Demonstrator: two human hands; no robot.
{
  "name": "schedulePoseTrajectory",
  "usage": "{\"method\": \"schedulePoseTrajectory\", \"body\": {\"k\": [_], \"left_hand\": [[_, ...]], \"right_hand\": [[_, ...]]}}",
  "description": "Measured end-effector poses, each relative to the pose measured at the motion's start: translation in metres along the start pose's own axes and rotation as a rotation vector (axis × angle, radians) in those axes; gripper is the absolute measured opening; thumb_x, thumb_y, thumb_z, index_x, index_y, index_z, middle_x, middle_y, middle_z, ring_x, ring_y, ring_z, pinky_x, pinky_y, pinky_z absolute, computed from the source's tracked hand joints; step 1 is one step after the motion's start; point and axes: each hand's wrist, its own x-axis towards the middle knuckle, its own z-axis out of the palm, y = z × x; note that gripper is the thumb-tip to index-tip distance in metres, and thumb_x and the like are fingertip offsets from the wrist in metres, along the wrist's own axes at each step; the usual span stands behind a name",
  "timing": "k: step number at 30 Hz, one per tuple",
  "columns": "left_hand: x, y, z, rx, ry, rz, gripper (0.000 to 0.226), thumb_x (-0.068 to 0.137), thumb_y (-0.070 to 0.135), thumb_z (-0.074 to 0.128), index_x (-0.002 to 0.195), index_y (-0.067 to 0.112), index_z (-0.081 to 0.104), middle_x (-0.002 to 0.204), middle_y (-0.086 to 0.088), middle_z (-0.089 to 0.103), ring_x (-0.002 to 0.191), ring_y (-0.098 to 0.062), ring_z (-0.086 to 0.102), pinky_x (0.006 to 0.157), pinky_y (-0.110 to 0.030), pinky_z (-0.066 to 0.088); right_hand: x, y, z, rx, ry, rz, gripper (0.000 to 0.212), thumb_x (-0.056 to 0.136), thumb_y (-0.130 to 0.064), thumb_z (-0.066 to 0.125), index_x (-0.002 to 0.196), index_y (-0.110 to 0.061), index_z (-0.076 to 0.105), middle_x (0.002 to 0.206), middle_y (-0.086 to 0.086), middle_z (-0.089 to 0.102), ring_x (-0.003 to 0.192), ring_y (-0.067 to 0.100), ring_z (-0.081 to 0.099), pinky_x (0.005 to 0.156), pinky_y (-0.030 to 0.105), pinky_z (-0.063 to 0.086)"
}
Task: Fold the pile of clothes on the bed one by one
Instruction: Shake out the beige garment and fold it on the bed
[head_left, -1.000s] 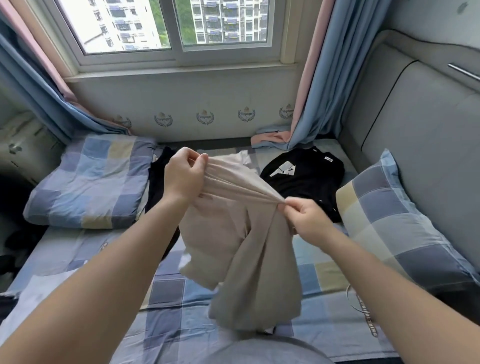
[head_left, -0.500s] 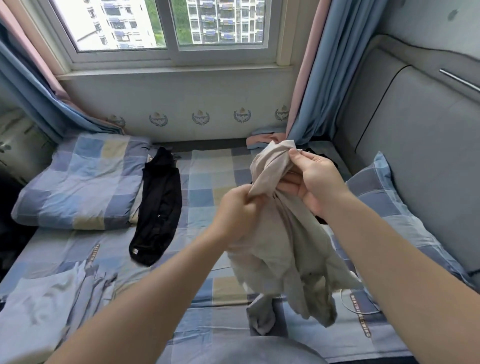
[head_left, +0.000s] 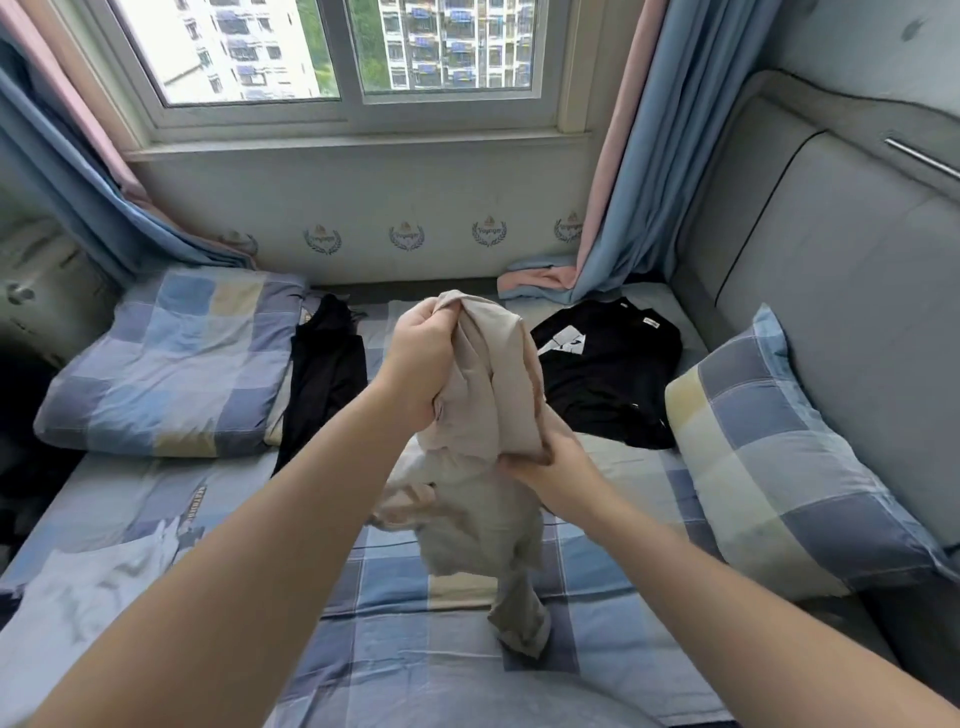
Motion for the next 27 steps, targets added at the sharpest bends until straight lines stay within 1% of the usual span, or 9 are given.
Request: {"method": "schedulePoseTrajectory", "body": {"k": [1,3,6,10,12,16,20,24,27], "left_hand": [[0.002,0.0,-0.002,0.009,0.017,0.01,0.029,0.106,0.023,0.046,0.09,0.017,0.069,0.076,0.003,0.068,0.071,-0.009,0.064,0.066,-0.024,0.055],[0.007,0.0,-0.014,0.058,0.13,0.051,0.027,0.106,0.022,0.046,0.087,0.017,0.065,0.074,0.004,0.063,0.067,-0.006,0.06,0.062,-0.021,0.051],[0.016,-0.003,-0.041,0.264,0.363,0.108,0.016,0.103,0.028,0.052,0.109,0.015,0.059,0.088,0.008,0.061,0.079,-0.006,0.061,0.064,-0.018,0.047],[0.009,-0.011,-0.053,0.526,0.255,0.139,0.055,0.097,0.044,0.062,0.142,0.019,0.043,0.136,0.0,0.054,0.121,-0.018,0.054,0.101,-0.035,0.048],[-0.004,-0.015,-0.043,0.632,-0.009,0.244,0.042,0.093,0.046,0.067,0.127,0.022,0.06,0.122,0.009,0.065,0.115,-0.011,0.06,0.094,-0.028,0.05],[-0.029,-0.037,-0.014,0.54,-0.603,-0.016,0.031,0.083,0.045,0.078,0.109,0.032,0.067,0.107,0.011,0.072,0.103,-0.011,0.068,0.086,-0.023,0.055],[-0.033,-0.063,-0.003,0.572,-0.497,0.112,0.02,0.086,0.027,0.07,0.082,0.011,0.059,0.074,-0.009,0.059,0.069,-0.019,0.053,0.067,-0.037,0.044],[-0.027,-0.057,-0.007,0.405,-0.342,0.107,0.026,0.098,0.014,0.062,0.074,0.017,0.053,0.061,0.008,0.046,0.056,-0.012,0.039,0.051,-0.027,0.03],[-0.02,-0.039,-0.012,0.441,-0.247,0.136,0.03,0.099,0.017,0.061,0.071,0.024,0.056,0.054,0.016,0.044,0.05,-0.007,0.037,0.046,-0.021,0.03]], "right_hand": [[-0.001,0.002,0.001,-0.053,0.006,0.01,0.013,0.091,-0.023,0.07,0.103,-0.02,0.072,0.097,-0.008,0.073,0.092,0.02,0.066,0.083,0.03,0.055],[0.0,0.003,-0.007,-0.089,-0.018,-0.008,0.023,0.099,-0.012,0.058,0.08,-0.016,0.069,0.074,-0.007,0.064,0.075,0.016,0.055,0.067,0.028,0.044],[-0.004,-0.013,-0.029,0.061,-0.048,0.004,0.022,0.103,-0.013,0.053,0.1,0.002,0.068,0.084,0.008,0.065,0.077,0.017,0.056,0.066,0.032,0.044],[-0.005,-0.045,-0.06,0.206,-0.057,0.022,0.031,0.106,-0.021,0.05,0.116,0.003,0.067,0.1,0.018,0.071,0.086,0.023,0.067,0.073,0.032,0.056],[-0.007,-0.062,-0.067,0.267,-0.051,0.006,0.031,0.106,-0.023,0.048,0.117,-0.001,0.068,0.103,0.017,0.072,0.088,0.021,0.069,0.076,0.032,0.059],[-0.007,-0.082,-0.073,0.423,-0.029,-0.015,0.034,0.104,-0.028,0.052,0.113,0.001,0.068,0.1,0.017,0.073,0.088,0.024,0.071,0.082,0.04,0.06],[-0.004,-0.086,-0.087,0.431,0.011,-0.04,0.03,0.102,-0.033,0.056,0.093,-0.007,0.065,0.083,0.01,0.069,0.076,0.021,0.067,0.073,0.034,0.059],[0.002,-0.067,-0.11,0.251,0.074,-0.088,0.031,0.101,-0.037,0.058,0.091,-0.01,0.071,0.085,0.011,0.07,0.076,0.02,0.064,0.073,0.038,0.054],[0.008,-0.05,-0.126,-0.033,0.175,-0.138,0.032,0.095,-0.043,0.067,0.072,-0.021,0.07,0.068,-0.008,0.064,0.064,0.004,0.056,0.066,0.026,0.045]]}}
